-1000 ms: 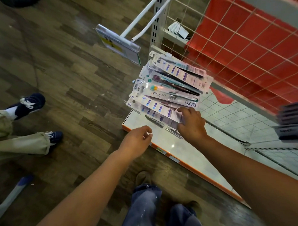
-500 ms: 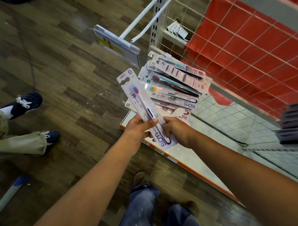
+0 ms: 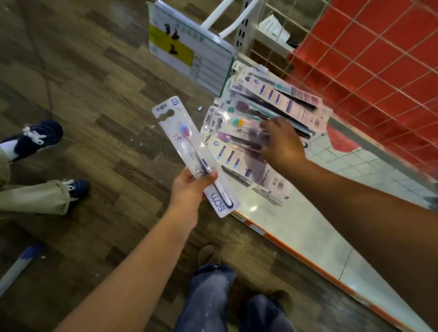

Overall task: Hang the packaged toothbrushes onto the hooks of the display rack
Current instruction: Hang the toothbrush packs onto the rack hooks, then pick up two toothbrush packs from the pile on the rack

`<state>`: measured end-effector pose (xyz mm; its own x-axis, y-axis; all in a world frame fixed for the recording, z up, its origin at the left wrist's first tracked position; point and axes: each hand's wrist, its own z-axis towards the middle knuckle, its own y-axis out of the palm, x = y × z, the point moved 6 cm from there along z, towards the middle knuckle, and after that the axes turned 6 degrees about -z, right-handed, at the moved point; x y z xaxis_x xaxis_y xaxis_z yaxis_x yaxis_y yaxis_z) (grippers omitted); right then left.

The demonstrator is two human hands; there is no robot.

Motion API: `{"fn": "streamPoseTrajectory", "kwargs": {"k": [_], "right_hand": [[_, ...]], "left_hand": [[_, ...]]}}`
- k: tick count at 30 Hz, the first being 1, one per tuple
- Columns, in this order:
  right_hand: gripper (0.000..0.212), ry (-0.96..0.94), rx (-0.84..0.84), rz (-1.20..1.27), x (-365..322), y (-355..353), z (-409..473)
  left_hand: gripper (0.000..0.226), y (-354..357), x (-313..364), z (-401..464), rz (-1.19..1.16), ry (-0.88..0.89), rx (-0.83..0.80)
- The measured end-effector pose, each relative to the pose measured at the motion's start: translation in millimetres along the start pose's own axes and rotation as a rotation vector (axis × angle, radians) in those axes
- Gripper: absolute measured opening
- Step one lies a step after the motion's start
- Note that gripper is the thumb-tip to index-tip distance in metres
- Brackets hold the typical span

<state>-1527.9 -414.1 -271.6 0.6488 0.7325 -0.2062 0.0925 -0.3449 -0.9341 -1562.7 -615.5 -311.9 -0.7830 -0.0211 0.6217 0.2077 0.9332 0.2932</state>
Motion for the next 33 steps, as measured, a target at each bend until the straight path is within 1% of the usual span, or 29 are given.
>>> {"fn": "streamPoseTrajectory", "kwargs": {"k": [3, 5, 8, 14, 16, 19, 22, 26, 31, 33], "right_hand": [[0.064, -0.033, -0.062, -0.183, 0.5, 8.0, 14.5], [0.070, -0.028, -0.097, -0.246, 3.6, 15.6, 20.6], [0.068, -0.039, -0.078, -0.301, 6.4, 21.6, 24.2], [0.063, -0.054, -0.030, -0.278, 7.6, 21.1, 26.5], [0.064, -0.061, -0.041, -0.284, 7.9, 20.8, 25.2], [0.068, -0.058, -0.066, -0.264, 8.1, 17.8, 20.1], [0.065, -0.073, -0.018, -0.257, 8.0, 8.0, 11.7], [0.064, -0.071, 0.066, -0.137, 13.3, -10.5, -5.9], [0.077, 0.034, 0.110, 0.181, 27.6, -35.7, -37.0], [0.080, 0.069, 0.135, 0.265, 31.7, -48.3, -52.3]], "left_hand": [[0.029, -6.1, -9.2, 2.6, 0.021, -0.010, 0.001], [0.023, -10.0, -16.9, 4.4, 0.038, -0.036, 0.021], [0.020, -13.4, -26.6, 8.9, 0.068, -0.066, 0.041], [0.022, -12.0, -33.0, 12.7, 0.051, -0.094, 0.054], [0.022, -11.0, -34.6, 12.0, 0.058, -0.107, 0.053], [0.021, -6.0, -34.1, 7.2, 0.088, -0.124, 0.022], [0.021, 1.7, -31.6, 0.6, 0.130, -0.137, -0.022], [0.021, 13.2, -25.1, -8.2, 0.145, -0.100, -0.047], [0.021, 40.0, -13.4, -29.6, 0.188, -0.067, -0.137], [0.021, 52.1, -7.5, -40.8, 0.214, -0.045, -0.183]]}}
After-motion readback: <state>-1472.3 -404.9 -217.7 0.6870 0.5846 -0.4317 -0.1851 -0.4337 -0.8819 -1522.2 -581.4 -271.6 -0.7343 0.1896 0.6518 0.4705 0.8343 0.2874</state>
